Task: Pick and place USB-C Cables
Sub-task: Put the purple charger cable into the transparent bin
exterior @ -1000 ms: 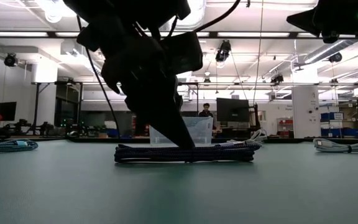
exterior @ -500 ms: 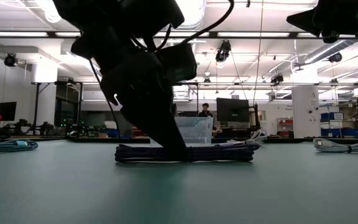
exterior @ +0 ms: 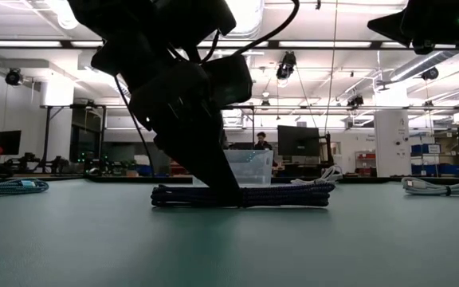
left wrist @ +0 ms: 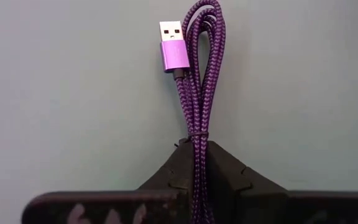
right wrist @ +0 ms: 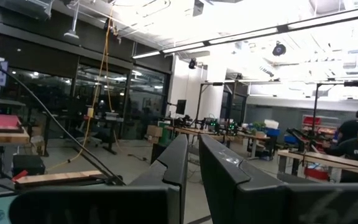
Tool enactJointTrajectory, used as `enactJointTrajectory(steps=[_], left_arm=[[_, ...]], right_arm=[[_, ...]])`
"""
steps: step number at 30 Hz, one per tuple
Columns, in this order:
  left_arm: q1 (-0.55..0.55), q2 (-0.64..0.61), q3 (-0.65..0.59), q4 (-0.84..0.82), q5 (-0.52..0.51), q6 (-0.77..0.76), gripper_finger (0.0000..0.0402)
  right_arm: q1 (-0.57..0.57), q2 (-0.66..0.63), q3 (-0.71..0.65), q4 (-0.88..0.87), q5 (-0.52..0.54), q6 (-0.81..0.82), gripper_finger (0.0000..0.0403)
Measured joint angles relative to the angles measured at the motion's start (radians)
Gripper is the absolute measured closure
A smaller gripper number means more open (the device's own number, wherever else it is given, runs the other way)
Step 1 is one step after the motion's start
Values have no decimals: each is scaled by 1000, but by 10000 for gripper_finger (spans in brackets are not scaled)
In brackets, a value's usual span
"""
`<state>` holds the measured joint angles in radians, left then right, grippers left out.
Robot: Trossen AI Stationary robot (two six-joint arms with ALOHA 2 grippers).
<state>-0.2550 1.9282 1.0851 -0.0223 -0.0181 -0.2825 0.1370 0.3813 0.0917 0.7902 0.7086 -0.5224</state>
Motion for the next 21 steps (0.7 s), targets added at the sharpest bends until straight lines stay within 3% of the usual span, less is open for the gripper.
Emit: enactJointTrajectory(steps=[10,21], left_arm=[[2,-32,-3,-40,0,0,393],[7,-87,106,-325,-46,39,395]], right_arm=[[0,0,0,0,0,24,371],[0,-1,0,5,-1,24,371]])
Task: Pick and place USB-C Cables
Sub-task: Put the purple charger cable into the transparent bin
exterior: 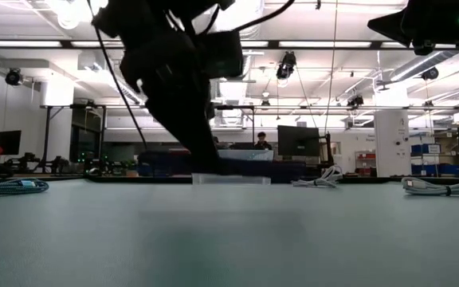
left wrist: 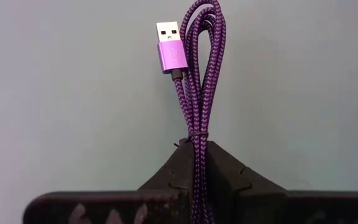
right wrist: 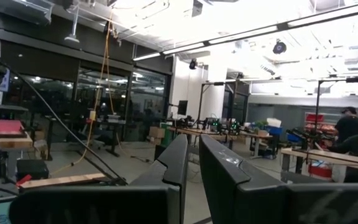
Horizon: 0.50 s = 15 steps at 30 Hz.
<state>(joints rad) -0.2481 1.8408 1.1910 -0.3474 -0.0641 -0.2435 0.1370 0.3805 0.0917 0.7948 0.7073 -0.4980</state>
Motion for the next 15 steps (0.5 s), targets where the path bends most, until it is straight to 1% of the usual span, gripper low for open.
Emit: enactJointTrajectory(steps=[2,3,7,9,15], left_arm=[[0,0,25,-34,-4,23,395],[0,0,38,-60,-18,37,395],[0,0,102,-160,-68,82,395],[1,0,129,-197,-81,110,395],[5,-12,197,-226,-84,176,395]], right_arm=[[0,0,0,0,-17,-1,371],[0,0,0,0,-42,-7,371],[0,0,0,1,-211,-19,371],[0,0,0,4,-267,-23,371],[0,0,-1,4,-279,-37,371]])
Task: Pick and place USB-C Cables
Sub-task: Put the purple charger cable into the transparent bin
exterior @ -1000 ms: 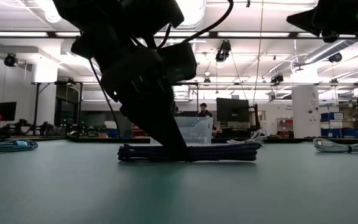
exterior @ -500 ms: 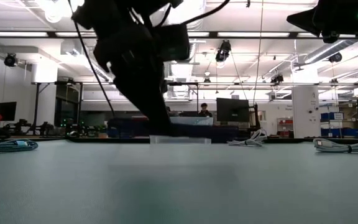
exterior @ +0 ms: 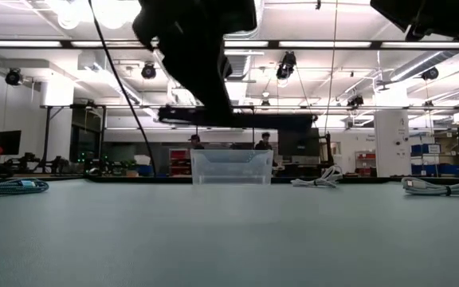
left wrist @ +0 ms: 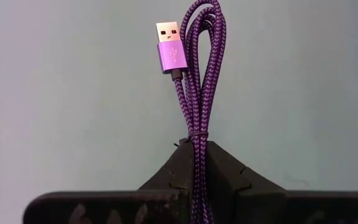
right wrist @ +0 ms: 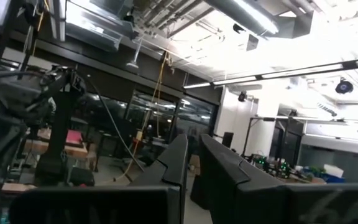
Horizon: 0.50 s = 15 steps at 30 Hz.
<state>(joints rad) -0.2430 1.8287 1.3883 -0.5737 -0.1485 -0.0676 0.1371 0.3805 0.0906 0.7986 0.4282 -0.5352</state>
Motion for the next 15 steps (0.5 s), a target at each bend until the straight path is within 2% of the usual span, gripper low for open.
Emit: enactJointTrajectory(steps=[15], left_arm=[[49,-1,136,-140,-85,129,395]], right_arm=[[0,-2,-1,0,0,-1,371]])
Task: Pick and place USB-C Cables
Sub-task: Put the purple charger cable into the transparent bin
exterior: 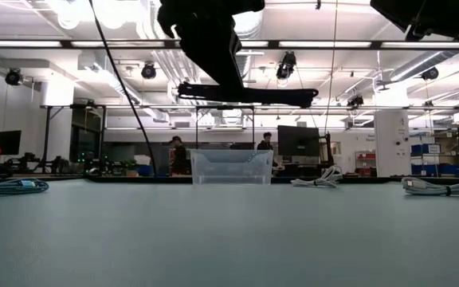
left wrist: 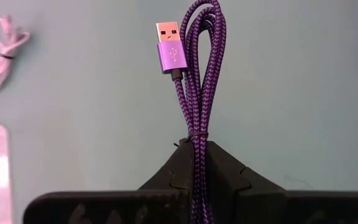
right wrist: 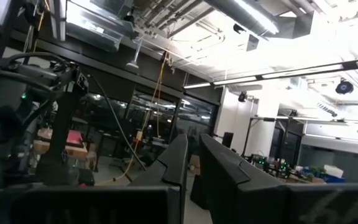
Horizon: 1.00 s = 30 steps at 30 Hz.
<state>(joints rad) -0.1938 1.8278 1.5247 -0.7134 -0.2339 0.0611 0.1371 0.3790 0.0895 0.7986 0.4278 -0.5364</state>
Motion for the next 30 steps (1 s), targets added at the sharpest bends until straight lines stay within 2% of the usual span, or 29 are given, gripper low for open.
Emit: enactJointTrajectory(steps=[3,9,22,30], left_arm=[[17,0,23,-32,-24,23,395],[51,-1,62,-61,-75,104,395],[217,-10,115,-59,-127,385,392],[370,-14,109,-38,-143,444,391]], right_arm=[[0,0,0,0,10,0,371],[0,0,0,0,114,-8,371],[0,0,0,0,114,-10,371],[0,0,0,0,114,-12,371]])
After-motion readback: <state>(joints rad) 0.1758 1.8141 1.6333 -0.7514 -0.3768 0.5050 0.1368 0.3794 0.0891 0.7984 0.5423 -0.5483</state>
